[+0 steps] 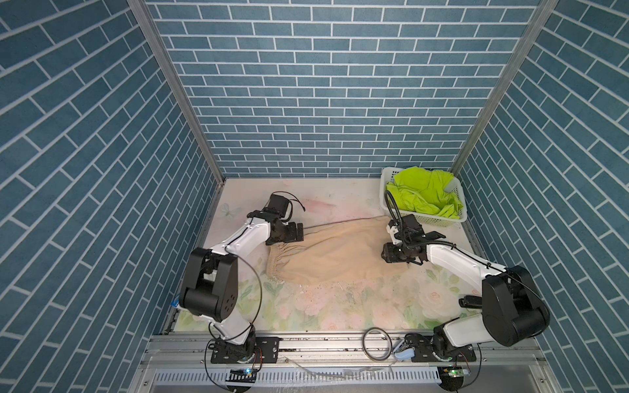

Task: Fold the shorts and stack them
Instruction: 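Reach the right gripper across to the waistband while the left gripper withdraws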

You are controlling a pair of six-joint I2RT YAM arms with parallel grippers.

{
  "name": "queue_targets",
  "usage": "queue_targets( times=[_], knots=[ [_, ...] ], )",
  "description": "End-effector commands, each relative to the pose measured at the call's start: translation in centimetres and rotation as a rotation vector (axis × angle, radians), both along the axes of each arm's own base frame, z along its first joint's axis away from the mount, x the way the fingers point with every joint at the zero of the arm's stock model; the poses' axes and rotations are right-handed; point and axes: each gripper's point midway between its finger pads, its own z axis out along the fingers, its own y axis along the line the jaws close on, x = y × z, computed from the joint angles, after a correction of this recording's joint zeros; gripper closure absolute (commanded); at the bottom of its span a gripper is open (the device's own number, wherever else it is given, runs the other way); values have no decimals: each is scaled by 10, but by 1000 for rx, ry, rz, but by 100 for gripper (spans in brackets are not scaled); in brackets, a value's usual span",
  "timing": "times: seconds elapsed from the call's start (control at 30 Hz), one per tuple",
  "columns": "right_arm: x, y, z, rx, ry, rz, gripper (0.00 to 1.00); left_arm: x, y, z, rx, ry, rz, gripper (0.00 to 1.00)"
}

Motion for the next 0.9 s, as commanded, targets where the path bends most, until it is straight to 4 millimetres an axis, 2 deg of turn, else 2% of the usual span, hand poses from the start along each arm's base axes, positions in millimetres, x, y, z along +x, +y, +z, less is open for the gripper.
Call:
queue_targets(
  times=[0.0,0.1,0.17,0.3,0.33,0.37,0.43,0.6,0.73,0.87],
  knots=[
    [-1,51,42,-12,-136,243,51,-22,62,58,105,-27,124,0],
    [-12,111,59,30,-225,434,50,-44,87,82,72,-37,166,0],
    [-24,150,64,51,-276,565,49,-59,100,89,54,-48,196,0],
    [-51,213,63,76,-343,763,46,-78,113,97,8,-104,236,0],
    [-59,229,62,86,-355,808,28,-82,115,99,4,-114,243,0],
    [-67,243,60,85,-370,851,14,-86,118,100,2,-119,254,0],
    [-82,269,56,83,-389,927,11,-90,124,104,-6,-142,268,0],
    [-109,311,39,33,-446,1065,12,-97,140,108,-39,-179,321,0],
    [-115,337,22,-66,-522,1126,12,-101,156,97,-82,-163,377,0],
    [-112,354,4,-189,-600,1167,11,-100,165,82,-125,-147,413,0]
  ],
)
